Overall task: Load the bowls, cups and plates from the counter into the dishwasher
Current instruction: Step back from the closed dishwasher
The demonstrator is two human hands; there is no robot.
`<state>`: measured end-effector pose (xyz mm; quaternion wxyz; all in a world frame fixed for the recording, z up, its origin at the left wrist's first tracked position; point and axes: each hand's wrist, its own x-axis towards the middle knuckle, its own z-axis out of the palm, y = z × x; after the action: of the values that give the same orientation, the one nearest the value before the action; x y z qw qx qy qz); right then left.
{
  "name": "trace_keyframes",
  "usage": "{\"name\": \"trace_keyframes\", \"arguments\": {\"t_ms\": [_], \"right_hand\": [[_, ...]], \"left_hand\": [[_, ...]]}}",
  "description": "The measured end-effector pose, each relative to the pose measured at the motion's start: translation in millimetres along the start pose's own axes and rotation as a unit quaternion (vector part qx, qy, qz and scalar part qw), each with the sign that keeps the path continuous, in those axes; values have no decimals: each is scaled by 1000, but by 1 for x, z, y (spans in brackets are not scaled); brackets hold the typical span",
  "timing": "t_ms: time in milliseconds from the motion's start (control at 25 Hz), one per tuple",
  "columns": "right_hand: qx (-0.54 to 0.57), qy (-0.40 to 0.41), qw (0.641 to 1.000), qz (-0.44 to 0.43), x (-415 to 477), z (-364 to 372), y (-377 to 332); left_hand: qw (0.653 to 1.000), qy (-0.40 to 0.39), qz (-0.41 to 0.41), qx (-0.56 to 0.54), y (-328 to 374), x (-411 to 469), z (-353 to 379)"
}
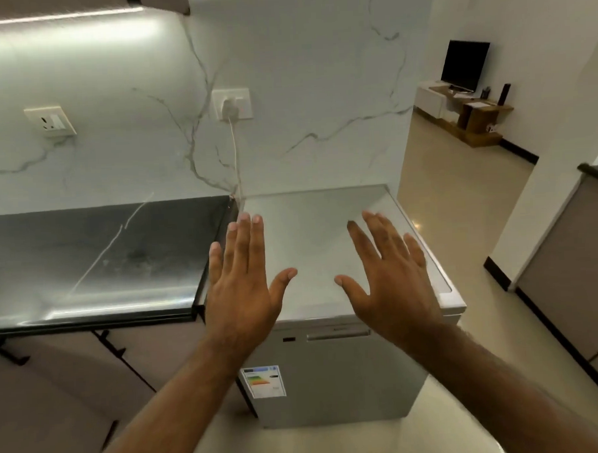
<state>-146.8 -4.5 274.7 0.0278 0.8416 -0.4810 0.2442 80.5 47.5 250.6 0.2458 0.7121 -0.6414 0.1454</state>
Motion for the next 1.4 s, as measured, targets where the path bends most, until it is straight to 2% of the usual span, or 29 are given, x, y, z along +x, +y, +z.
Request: {"name": "trace_keyframes", "arguments": {"t_ms": [240, 360, 480, 640, 800, 920, 1160, 1400], "right_hand": [[8, -56, 998, -4, -47, 133, 36], [-23, -63, 998, -16, -54, 198, 54], [-47, -37, 998, -24, -59, 253, 66], [-91, 99, 990, -29, -58, 300, 71], [-100, 174, 979, -25, -53, 320, 76], [-100, 209, 972, -28, -50, 328, 77], [-77, 250, 963, -56, -51, 330, 82], [-67, 252, 964, -57, -50, 329, 82]], "left_hand": [[998, -50, 13, 45, -24, -68, 134], [996, -63, 1, 62, -49, -85, 198], [998, -13, 0, 60, -67, -96, 243], [994, 101, 19, 46, -73, -95, 271], [985, 158, 23, 68, -75, -93, 283], [981, 171, 21, 89, -76, -92, 287], [981, 166, 22, 99, -75, -94, 286], [978, 176, 25, 105, -77, -93, 291]]}}
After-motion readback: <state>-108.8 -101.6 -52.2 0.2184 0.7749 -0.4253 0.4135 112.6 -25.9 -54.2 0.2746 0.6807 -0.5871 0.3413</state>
